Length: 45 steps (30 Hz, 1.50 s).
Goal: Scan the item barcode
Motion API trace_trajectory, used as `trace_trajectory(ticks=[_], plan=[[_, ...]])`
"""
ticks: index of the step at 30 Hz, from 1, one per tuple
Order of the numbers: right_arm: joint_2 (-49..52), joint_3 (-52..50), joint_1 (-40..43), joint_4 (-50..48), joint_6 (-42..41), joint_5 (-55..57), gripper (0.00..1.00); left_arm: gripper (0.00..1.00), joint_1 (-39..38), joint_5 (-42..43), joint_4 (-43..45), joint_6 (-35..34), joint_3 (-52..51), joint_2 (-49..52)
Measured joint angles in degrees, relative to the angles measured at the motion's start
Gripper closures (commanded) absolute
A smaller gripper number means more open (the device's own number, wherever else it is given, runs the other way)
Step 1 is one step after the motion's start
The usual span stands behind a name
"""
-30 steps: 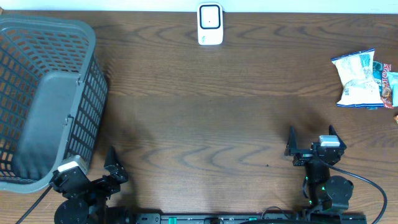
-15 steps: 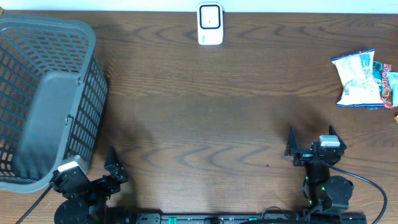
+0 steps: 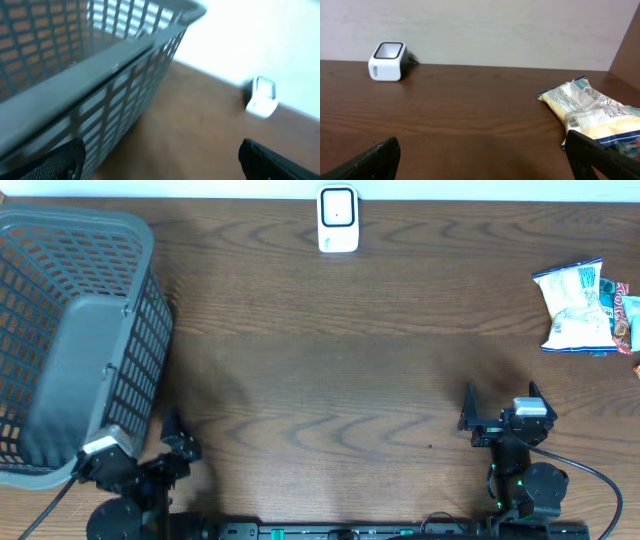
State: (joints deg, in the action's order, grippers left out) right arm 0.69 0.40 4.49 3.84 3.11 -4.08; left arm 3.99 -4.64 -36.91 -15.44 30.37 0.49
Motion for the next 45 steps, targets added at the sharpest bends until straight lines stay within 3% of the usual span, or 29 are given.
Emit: trace_trajectory(ticks=[7, 12, 19, 27, 37, 45], plan=[[-0.02, 0.00, 0.00, 0.00, 0.02, 0.00, 0.01, 0.02, -0.09, -0.24, 26.21, -0.57, -14.99, 0.02], [0.00, 0.00, 0.00, 0.00, 0.00, 0.00, 0.01, 0.02, -1.14, -0.24, 34.97, 0.61, -22.25, 0.09], [0.00, 0.00, 0.00, 0.00, 0.00, 0.02, 0.01, 0.02, -2.99, -0.22, 36.28, 7.63, -25.27, 0.09], [0.00, 0.00, 0.00, 0.00, 0.02, 0.00, 0.01, 0.02, -2.99, -0.74, 44.44, 11.91, -29.81, 0.09], [0.00, 0.00, 0.00, -0.02, 0.00, 0.00, 0.01, 0.02, -2.89, -1.29, 36.33, 13.40, -29.53, 0.09], [0.00, 0.00, 0.00, 0.00, 0.00, 0.00, 0.01, 0.02, -1.40, -1.27, 35.78, 14.67, -29.20, 0.09]])
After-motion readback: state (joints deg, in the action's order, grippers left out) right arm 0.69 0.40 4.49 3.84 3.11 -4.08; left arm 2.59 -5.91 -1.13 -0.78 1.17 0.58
